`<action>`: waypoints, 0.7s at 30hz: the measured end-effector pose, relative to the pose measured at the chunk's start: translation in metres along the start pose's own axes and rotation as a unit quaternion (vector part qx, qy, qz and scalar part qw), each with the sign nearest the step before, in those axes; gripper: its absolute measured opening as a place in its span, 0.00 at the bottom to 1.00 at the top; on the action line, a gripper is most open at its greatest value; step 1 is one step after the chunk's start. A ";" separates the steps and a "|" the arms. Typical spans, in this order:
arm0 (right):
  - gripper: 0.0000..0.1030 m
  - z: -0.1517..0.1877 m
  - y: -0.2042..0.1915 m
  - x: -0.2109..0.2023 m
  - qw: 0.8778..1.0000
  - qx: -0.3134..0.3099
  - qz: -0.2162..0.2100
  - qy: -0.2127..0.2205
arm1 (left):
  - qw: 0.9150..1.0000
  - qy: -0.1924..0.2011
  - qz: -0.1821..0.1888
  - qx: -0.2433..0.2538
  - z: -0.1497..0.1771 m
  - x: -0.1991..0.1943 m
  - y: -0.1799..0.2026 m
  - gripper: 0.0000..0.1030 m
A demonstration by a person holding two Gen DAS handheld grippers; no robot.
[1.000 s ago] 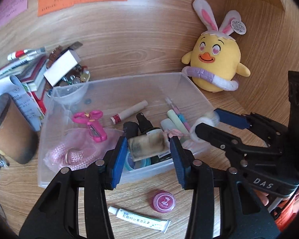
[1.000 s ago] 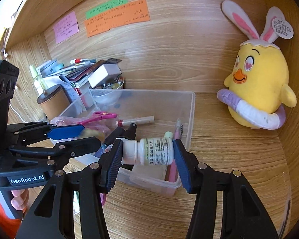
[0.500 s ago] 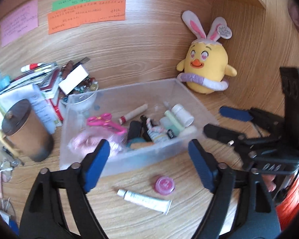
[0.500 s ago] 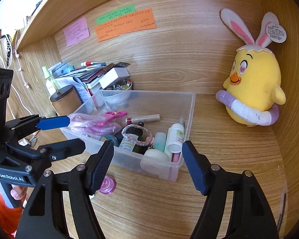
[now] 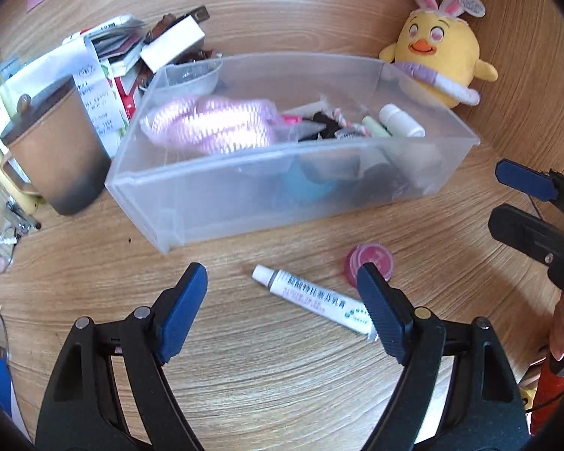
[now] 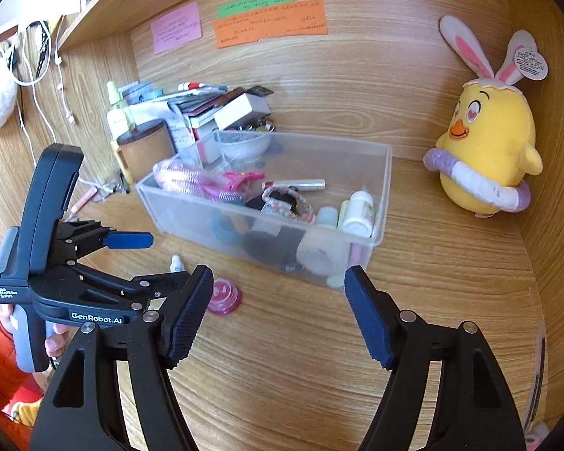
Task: Organize objects
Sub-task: 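Grasp the white ointment tube with the left tool while the right tool grasps the pink lip balm jar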
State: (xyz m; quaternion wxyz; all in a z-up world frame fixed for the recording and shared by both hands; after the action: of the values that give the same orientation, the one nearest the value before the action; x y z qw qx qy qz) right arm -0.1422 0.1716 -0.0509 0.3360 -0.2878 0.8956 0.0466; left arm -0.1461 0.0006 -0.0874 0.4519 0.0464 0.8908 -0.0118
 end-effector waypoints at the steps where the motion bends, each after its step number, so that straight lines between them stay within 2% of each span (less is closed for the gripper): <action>1: 0.67 0.002 -0.002 0.004 1.000 -0.003 0.000 -0.007 | 1.000 -0.004 -0.001 0.001 0.002 0.002 0.001 0.76; 6: 0.67 0.011 -0.008 0.018 1.000 -0.010 -0.006 -0.028 | 1.000 -0.023 -0.010 0.009 0.010 0.015 0.003 0.59; 12: 0.67 0.016 -0.018 0.040 0.998 -0.029 0.000 -0.060 | 1.000 -0.018 -0.006 0.004 0.020 0.010 -0.007 0.45; 17: 0.66 0.020 -0.033 0.062 0.996 -0.045 -0.015 -0.082 | 1.000 -0.011 -0.013 0.014 0.024 0.009 -0.011 0.22; 19: 0.59 0.022 -0.040 0.068 0.994 -0.056 -0.021 -0.087 | 1.000 -0.008 -0.012 0.022 0.026 0.009 -0.010 0.15; 20: 0.56 0.023 -0.044 0.070 0.994 -0.062 -0.023 -0.091 | 1.000 -0.007 -0.013 0.025 0.024 0.007 -0.010 0.15; 21: 0.49 0.024 -0.046 0.073 0.993 -0.066 -0.023 -0.095 | 1.000 -0.006 -0.013 0.027 0.025 0.006 -0.009 0.15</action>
State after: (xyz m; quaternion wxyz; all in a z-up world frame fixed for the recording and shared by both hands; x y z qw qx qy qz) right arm -0.1476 0.1044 -0.1101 0.4004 -0.3246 0.8477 0.1250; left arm -0.1308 -0.0098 -0.1075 0.4556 0.0466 0.8880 -0.0417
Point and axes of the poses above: each gripper's, at about its wrist camera, not at the fingertips, and x roughly the way its jaws point, y to its right, z to its underside, the point moved 4 cm from there along x, roughly the way its jaws point, and after that the axes turned 1 degree about -z, right-handed, at the moved point
